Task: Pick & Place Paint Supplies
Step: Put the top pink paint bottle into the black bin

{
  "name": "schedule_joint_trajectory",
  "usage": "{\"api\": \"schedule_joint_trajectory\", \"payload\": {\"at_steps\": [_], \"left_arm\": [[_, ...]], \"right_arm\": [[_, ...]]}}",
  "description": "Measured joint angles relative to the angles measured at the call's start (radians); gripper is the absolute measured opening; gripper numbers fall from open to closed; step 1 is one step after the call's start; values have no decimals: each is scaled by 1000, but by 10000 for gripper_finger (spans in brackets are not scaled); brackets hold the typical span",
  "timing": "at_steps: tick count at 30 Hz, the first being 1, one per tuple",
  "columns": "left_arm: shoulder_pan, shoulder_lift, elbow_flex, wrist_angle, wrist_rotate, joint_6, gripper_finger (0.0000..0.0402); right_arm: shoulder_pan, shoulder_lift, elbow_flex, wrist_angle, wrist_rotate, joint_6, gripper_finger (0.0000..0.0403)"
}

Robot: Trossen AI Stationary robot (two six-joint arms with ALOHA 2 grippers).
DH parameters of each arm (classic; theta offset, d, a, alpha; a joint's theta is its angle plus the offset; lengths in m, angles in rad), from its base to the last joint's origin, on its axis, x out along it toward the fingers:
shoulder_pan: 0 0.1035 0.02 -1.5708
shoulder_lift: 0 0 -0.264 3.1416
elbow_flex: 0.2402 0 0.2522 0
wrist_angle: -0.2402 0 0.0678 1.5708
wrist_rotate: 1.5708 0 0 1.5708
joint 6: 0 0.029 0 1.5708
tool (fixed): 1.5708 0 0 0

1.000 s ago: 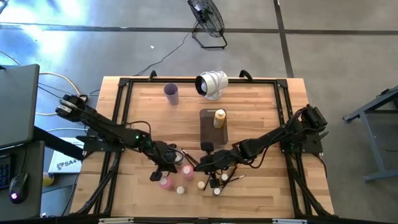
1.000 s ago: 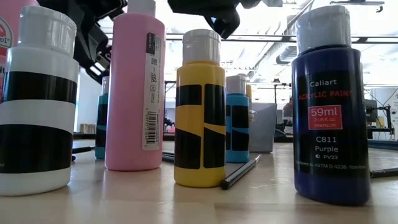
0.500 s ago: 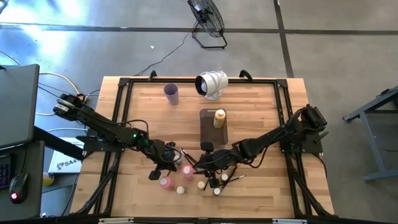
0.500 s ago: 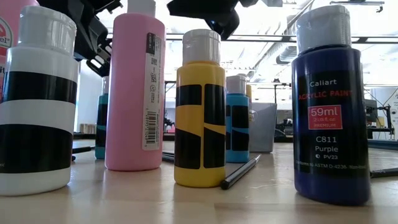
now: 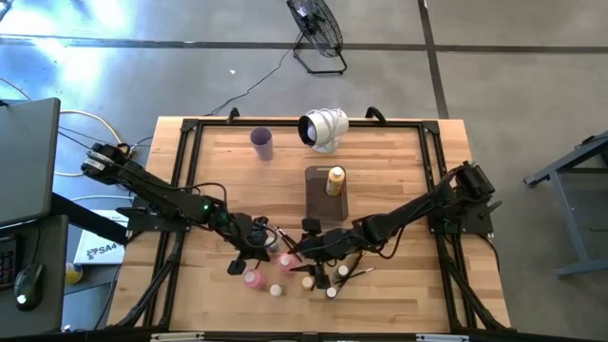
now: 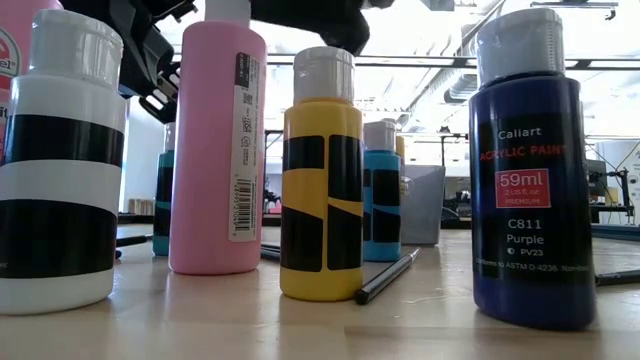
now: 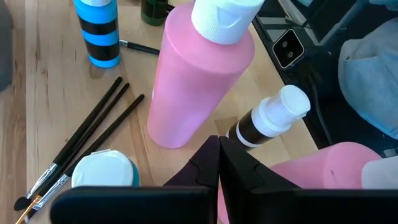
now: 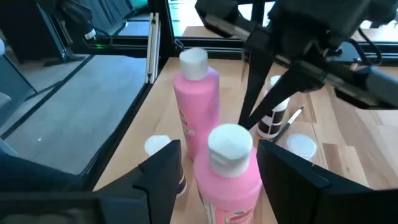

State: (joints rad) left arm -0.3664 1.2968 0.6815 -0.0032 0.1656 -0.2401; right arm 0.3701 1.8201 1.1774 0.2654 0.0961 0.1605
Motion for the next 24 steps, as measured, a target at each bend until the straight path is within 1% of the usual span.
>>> {"api": "schedule_joint_trajectory", "payload": {"at_steps": [11,14,20,24], "left_arm": [[0,0,0,1,0,8,5],[0,0,0,1,0,10,5],[0,0,0,2,-1,10,5],[0,0,0,2,-3,10,5]], "right_arm": [[-19,25,0,43,-3,9,201],[-24,45,0,39,-29,23,201],[-30,80,0,131,-46,17,200],[-32,83,0,131,-50,17,200]]}}
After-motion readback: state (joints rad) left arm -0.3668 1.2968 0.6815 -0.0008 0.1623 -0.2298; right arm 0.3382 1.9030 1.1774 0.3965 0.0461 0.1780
